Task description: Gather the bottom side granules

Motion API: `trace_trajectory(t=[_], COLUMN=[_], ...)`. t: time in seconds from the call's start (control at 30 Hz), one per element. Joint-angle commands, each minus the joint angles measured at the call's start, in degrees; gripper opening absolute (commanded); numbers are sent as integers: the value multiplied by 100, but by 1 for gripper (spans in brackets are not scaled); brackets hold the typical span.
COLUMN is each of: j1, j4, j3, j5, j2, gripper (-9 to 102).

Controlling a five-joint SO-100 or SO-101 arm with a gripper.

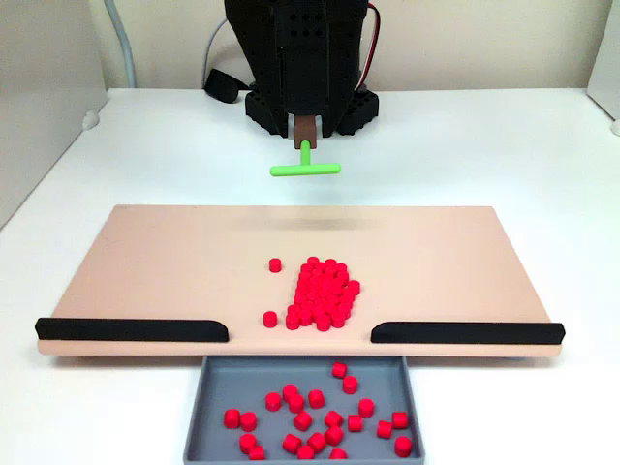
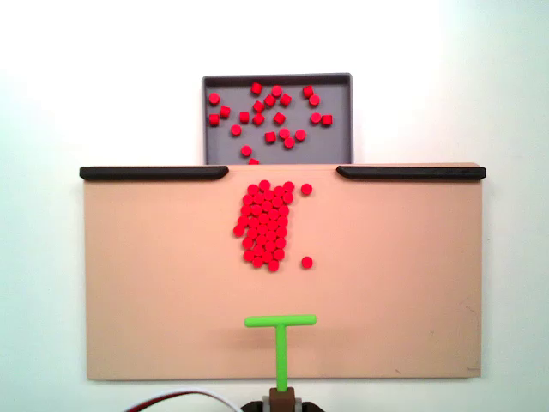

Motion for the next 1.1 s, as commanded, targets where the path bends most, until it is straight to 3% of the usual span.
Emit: trace_trajectory(t=[0.0, 1.07], j1=[44, 88], j4=[9, 9], j3=[-185, -114], j5=[-70, -26], j2=[26, 26], gripper=[0, 0])
